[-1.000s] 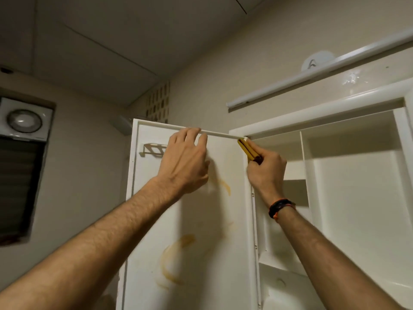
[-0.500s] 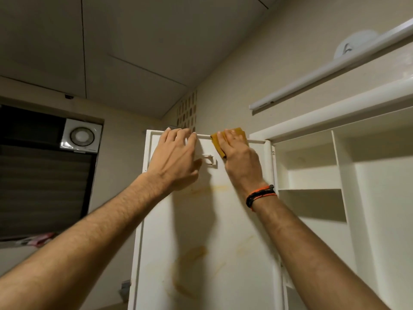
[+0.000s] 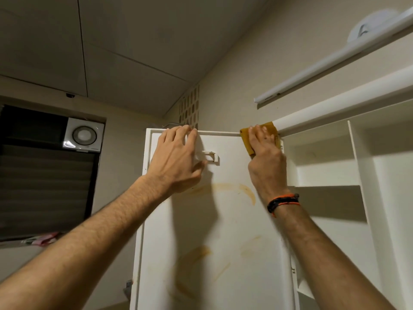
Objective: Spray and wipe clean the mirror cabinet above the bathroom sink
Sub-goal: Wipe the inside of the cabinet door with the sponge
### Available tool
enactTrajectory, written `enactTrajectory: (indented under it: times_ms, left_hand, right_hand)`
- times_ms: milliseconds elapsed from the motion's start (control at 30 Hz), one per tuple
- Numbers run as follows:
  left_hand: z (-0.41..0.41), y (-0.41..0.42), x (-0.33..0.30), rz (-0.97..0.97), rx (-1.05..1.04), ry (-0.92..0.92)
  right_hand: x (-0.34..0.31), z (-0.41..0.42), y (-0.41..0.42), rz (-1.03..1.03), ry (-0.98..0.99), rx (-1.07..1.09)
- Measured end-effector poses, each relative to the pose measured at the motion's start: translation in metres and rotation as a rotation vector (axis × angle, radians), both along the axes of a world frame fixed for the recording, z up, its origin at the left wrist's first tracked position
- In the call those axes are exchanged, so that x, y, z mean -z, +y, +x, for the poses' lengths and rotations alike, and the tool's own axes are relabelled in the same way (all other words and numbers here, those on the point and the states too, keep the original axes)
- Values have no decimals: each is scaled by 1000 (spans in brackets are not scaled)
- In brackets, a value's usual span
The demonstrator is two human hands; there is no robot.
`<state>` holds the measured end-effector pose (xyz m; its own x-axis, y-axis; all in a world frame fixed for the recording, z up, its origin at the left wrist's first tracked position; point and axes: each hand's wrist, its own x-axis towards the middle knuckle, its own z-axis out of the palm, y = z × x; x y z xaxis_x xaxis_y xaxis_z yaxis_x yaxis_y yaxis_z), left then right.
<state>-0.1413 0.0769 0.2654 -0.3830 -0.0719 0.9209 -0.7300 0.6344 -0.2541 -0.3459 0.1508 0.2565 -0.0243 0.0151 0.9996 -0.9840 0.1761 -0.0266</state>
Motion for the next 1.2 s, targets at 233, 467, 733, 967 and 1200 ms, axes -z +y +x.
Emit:
enactTrajectory:
  times_ms: [233,467,733,967,1200]
  left_hand:
    - [3,-3,-4,-2,29,-18]
    - [34,-16,-2,14,28,113]
    - [65,-35,6,124,227,150]
    - [67,-46,8,208,424,181]
    - [75,-54,26,412,698,301]
  right_hand:
    - [-4,58,-30,91,95,-42]
    - [-1,34,-9,40,-12,-123]
    - [-12,65,-8,93,-91,-50]
    - [-20,146,-41,313,113,11]
    - [-22,168,-50,307,100,-1]
